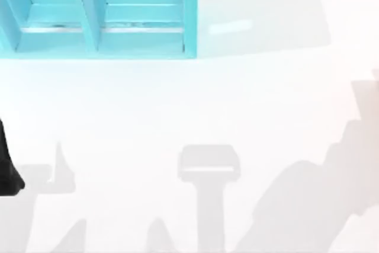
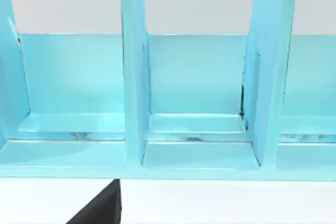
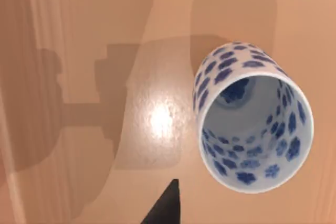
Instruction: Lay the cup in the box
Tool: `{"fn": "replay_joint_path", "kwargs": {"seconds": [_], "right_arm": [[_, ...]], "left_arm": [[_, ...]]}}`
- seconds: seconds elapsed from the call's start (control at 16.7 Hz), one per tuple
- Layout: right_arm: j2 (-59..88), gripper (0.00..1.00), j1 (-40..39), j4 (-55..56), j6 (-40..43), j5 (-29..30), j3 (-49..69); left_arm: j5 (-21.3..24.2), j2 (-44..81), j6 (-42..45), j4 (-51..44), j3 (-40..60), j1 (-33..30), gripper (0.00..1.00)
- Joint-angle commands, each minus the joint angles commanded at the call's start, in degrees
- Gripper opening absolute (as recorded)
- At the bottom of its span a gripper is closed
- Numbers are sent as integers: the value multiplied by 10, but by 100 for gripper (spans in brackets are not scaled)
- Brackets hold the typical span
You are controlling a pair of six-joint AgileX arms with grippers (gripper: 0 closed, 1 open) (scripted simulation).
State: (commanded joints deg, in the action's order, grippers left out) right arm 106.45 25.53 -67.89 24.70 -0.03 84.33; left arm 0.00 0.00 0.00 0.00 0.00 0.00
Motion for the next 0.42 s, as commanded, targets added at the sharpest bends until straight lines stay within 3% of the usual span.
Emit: {"fn": "replay_joint_path", "kwargs": {"seconds": [0.12,0.42], "right_arm": [[0,100,0,0,0,0,0],[0,100,0,0,0,0,0]], "left_arm": [[0,0,0,0,0,0,100],[0,0,0,0,0,0,100]]}}
